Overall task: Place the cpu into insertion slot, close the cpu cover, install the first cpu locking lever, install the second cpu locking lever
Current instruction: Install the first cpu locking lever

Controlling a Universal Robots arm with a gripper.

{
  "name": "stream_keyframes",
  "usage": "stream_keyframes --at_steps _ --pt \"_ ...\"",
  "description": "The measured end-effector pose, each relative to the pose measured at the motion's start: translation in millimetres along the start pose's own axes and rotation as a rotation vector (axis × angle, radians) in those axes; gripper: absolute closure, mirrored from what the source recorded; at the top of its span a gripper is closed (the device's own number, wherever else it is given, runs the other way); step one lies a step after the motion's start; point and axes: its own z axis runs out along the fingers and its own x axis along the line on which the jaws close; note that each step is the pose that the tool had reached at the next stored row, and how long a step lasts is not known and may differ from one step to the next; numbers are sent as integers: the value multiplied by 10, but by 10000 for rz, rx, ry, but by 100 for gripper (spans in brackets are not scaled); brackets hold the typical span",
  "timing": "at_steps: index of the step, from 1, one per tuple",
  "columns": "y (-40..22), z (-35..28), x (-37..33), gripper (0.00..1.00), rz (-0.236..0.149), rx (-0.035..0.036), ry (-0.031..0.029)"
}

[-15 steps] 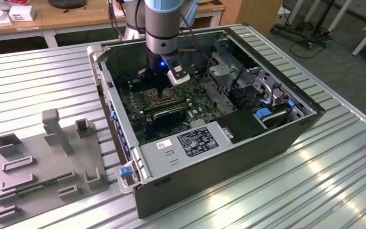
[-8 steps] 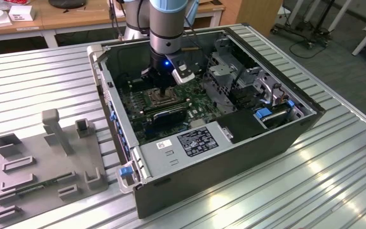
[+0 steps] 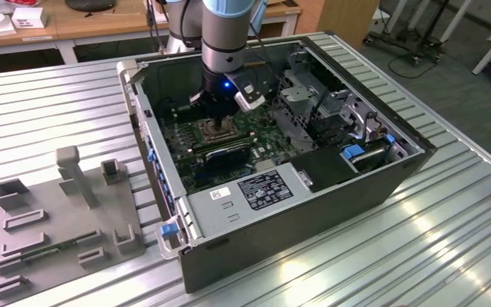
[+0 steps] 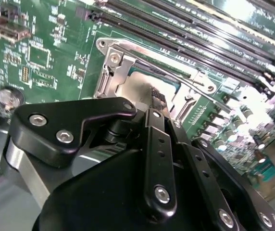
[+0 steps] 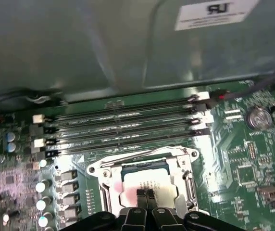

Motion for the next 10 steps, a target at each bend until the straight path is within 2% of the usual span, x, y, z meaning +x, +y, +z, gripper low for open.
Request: stream_keyframes --at_steps 4,6,10 --pt "3 2 -21 89 -471 -8 54" --pt "9 3 -63 89 -524 -6 65" --pt "11 2 -73 89 -534 -5 68"
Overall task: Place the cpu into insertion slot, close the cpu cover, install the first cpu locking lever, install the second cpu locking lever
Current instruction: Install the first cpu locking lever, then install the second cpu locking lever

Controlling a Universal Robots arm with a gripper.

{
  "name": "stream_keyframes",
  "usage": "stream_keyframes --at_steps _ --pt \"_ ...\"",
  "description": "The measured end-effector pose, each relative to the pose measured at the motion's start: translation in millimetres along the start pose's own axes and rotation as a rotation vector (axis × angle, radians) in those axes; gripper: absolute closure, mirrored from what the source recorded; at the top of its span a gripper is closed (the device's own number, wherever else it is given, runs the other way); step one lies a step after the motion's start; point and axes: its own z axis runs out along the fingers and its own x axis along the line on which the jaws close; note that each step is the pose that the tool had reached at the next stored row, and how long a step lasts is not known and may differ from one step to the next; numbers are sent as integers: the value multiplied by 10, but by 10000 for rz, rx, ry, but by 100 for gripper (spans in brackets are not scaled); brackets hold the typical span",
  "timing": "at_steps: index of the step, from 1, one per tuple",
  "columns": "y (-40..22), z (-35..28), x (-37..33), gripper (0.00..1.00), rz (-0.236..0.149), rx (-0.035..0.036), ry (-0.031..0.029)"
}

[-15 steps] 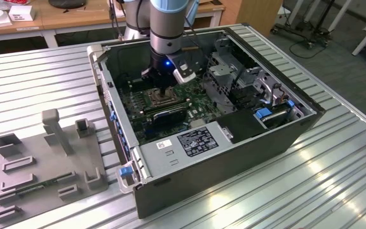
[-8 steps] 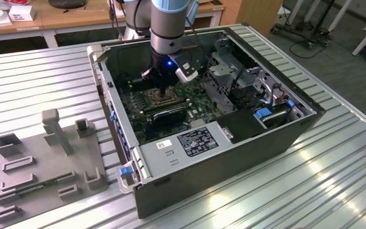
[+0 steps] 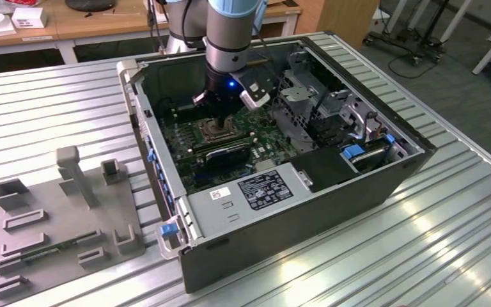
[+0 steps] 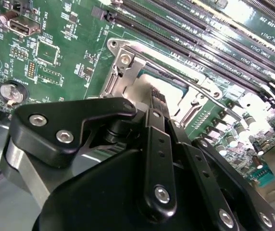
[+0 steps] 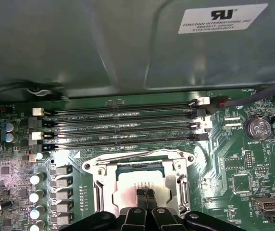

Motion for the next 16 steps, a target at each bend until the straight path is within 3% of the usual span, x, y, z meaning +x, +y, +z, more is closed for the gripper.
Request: stream_keyframes --at_steps 8,16 --pt "5 -38 2 89 -122 -3 12" --pt "4 -39 4 89 -170 54 14"
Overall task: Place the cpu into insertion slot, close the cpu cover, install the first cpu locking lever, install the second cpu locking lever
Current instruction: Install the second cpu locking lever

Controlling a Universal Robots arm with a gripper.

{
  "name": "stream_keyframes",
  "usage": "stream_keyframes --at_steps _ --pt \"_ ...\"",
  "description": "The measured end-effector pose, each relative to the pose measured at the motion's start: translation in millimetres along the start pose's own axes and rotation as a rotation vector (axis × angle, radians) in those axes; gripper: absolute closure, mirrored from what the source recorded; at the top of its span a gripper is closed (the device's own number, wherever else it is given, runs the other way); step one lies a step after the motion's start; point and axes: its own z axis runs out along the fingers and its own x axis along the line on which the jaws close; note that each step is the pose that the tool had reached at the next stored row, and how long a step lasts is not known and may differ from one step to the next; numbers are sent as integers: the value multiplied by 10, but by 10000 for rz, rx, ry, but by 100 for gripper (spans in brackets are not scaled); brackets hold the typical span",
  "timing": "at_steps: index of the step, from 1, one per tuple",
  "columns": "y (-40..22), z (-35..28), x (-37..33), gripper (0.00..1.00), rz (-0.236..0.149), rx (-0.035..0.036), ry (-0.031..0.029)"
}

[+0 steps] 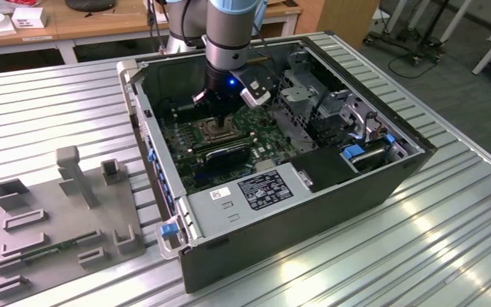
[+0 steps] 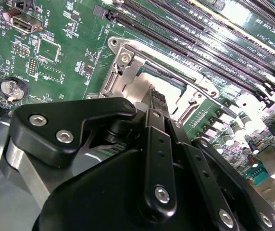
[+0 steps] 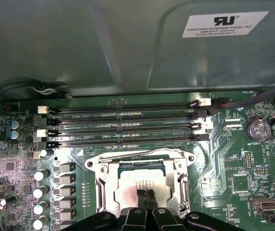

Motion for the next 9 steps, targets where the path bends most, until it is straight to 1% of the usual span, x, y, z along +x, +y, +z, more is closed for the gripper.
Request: stream_keyframes --at_steps 8,9 --pt "0 0 0 89 0 5 -1" --pt "0 0 0 89 -1 66 -5"
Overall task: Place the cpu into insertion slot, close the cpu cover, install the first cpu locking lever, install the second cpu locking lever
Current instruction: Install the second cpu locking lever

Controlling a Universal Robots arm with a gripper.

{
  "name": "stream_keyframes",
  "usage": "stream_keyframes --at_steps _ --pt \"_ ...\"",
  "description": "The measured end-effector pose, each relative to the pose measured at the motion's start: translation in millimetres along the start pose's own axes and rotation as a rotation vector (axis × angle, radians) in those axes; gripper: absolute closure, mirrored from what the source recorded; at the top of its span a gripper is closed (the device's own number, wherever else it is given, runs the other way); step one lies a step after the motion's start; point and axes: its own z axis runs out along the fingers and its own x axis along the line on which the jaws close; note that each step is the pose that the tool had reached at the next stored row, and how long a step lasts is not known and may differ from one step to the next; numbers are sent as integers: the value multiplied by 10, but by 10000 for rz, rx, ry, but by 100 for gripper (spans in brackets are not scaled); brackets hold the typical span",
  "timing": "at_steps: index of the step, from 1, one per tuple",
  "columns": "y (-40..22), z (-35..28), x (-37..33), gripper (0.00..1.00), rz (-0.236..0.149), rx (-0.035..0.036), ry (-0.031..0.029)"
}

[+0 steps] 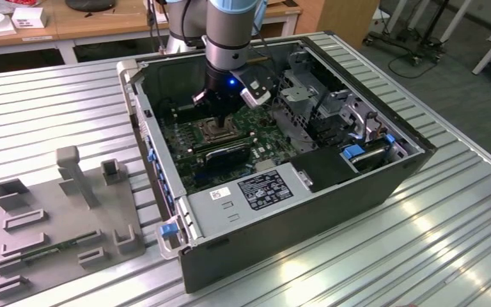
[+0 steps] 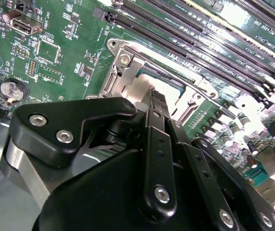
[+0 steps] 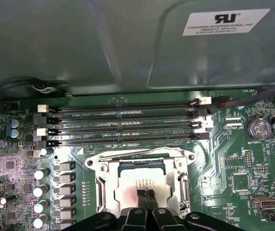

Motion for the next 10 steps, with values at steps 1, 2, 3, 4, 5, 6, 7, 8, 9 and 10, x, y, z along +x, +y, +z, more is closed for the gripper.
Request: stream_keyframes --at_steps 1,2,3,4,5,6,7,8,9,10 --pt "0 0 0 89 -1 20 -1" --pt "0 0 0 89 -1 22 -1" --pt "0 0 0 89 0 27 -2" --pt "0 0 0 89 0 32 -2" --pt "0 0 0 89 -1 32 -2" --pt "0 0 0 89 -1 33 -2" --pt "0 0 0 89 -1 45 -3" --pt "0 0 0 89 -1 46 -3" --pt "0 0 0 89 -1 51 -3" --pt "0 0 0 89 -1 57 -4"
